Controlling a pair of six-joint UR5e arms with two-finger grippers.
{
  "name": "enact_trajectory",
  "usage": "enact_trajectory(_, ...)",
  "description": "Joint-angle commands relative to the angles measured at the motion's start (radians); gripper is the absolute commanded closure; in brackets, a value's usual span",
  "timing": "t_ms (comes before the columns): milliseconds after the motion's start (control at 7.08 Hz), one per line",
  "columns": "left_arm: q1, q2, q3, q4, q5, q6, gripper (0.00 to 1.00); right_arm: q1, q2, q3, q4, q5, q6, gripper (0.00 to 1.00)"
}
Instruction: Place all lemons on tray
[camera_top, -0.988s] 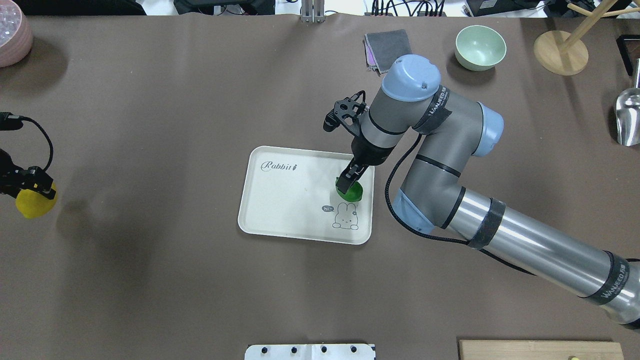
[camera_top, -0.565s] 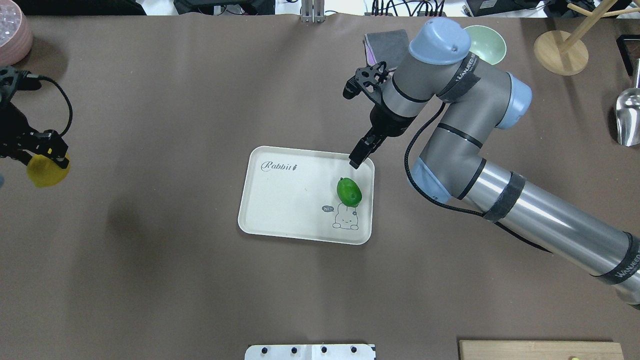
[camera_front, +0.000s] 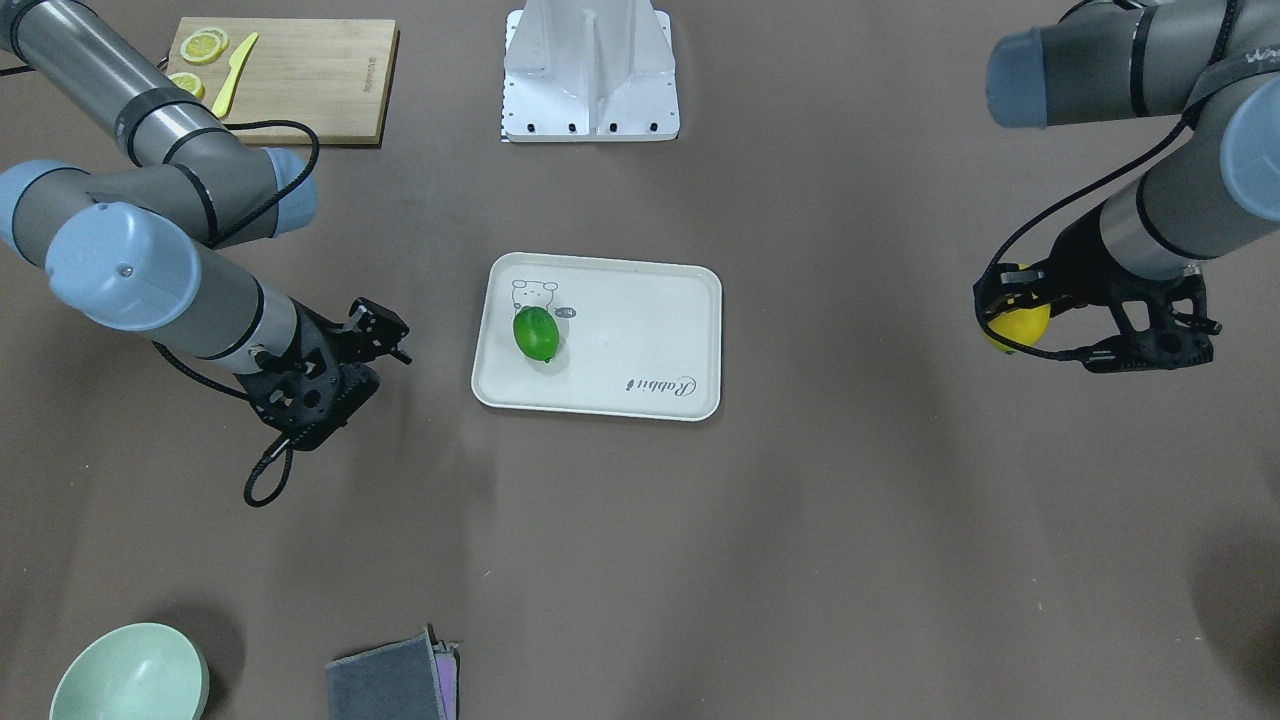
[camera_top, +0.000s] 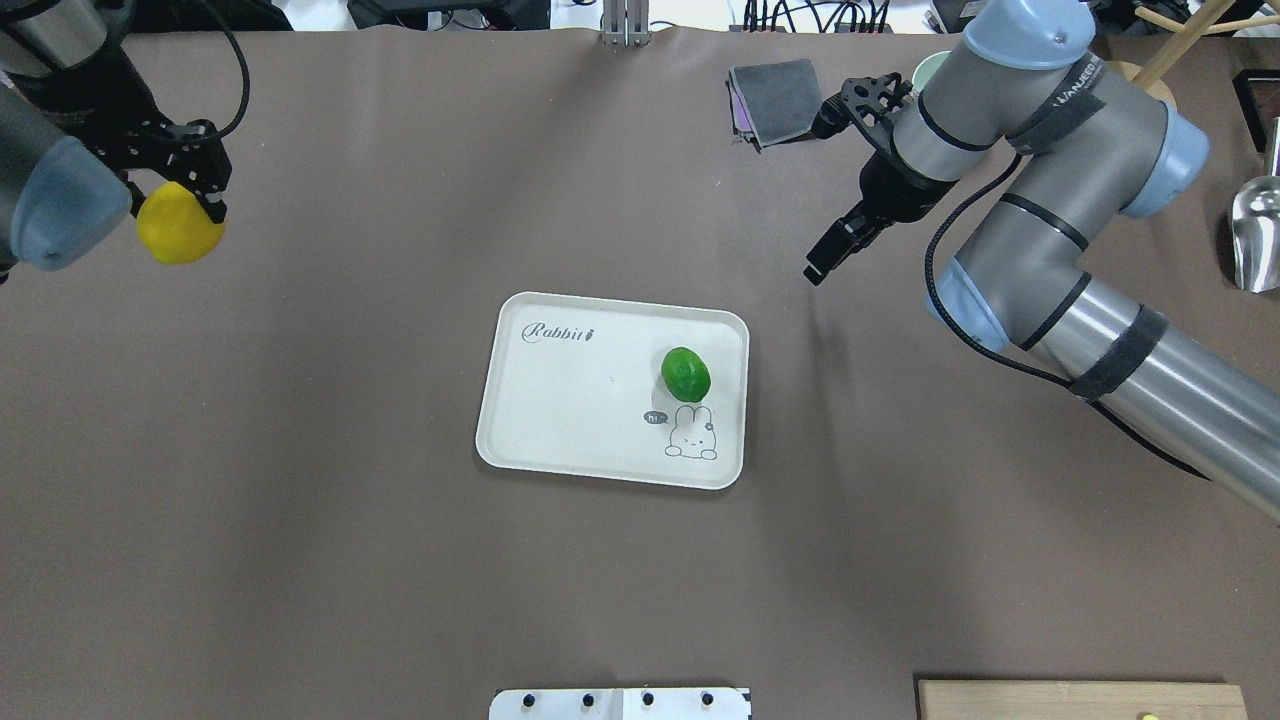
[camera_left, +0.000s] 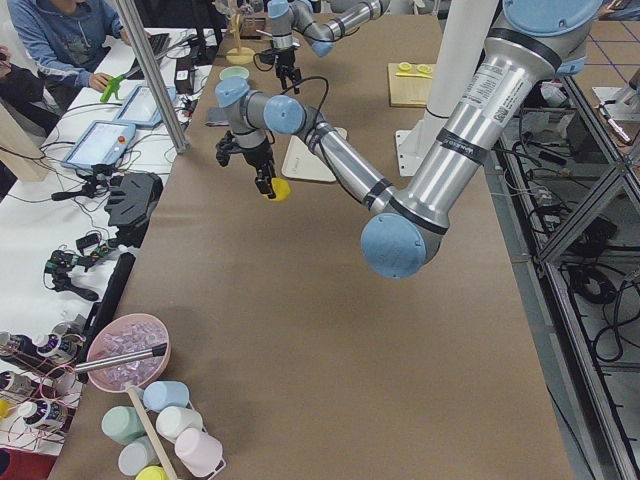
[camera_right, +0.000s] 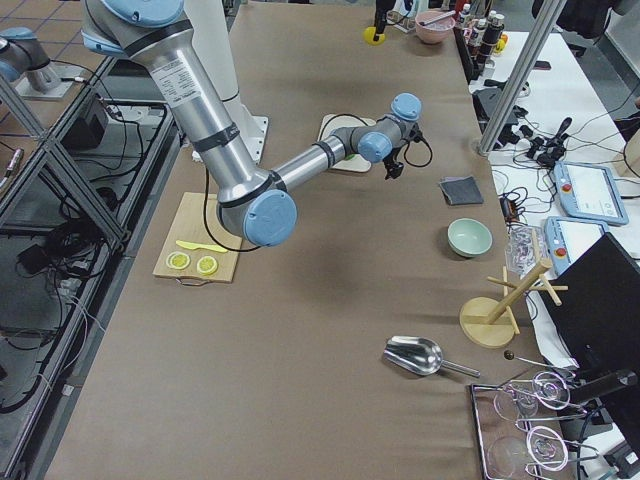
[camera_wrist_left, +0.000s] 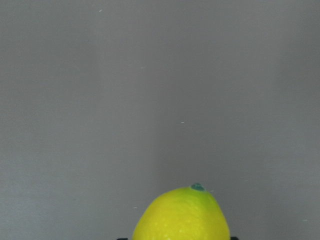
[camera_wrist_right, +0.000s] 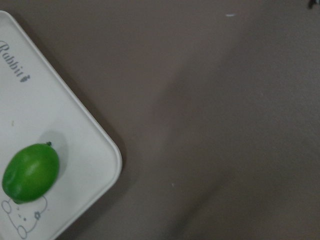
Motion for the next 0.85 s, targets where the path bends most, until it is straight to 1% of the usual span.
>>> enact_trajectory(0, 0.079, -0.110, 0.020, 0.003, 0.000, -0.186, 1.00, 0.031, -0.183, 0.138, 0.007, -0.003, 0.001, 0.01)
enact_trajectory(141, 0.153, -0.141, 0.024, -0.027, 0.004, -0.301, 1.00, 0.069, -0.257, 0.201, 0.005, -0.006, 0.003, 0.01)
enact_trajectory(282, 0.199, -0.173, 0.047, -0.078, 0.042, -0.388, 1.00, 0.118, -0.302, 0.217, 0.007, -0.002, 0.001, 0.01)
enact_trajectory(424, 0.233, -0.216, 0.097, -0.140, 0.053, -0.465, 1.00, 0.171, -0.349, 0.224, 0.005, -0.002, 0.004, 0.01)
enact_trajectory(565, 0.294, -0.265, 0.151, -0.182, 0.072, -0.554, 1.00, 0.216, -0.394, 0.212, -0.004, -0.012, 0.007, 0.01)
enact_trajectory(706, 0.342, -0.300, 0.197, -0.217, 0.149, -0.617, 1.00, 0.265, -0.409, 0.198, -0.030, -0.034, 0.015, 0.01)
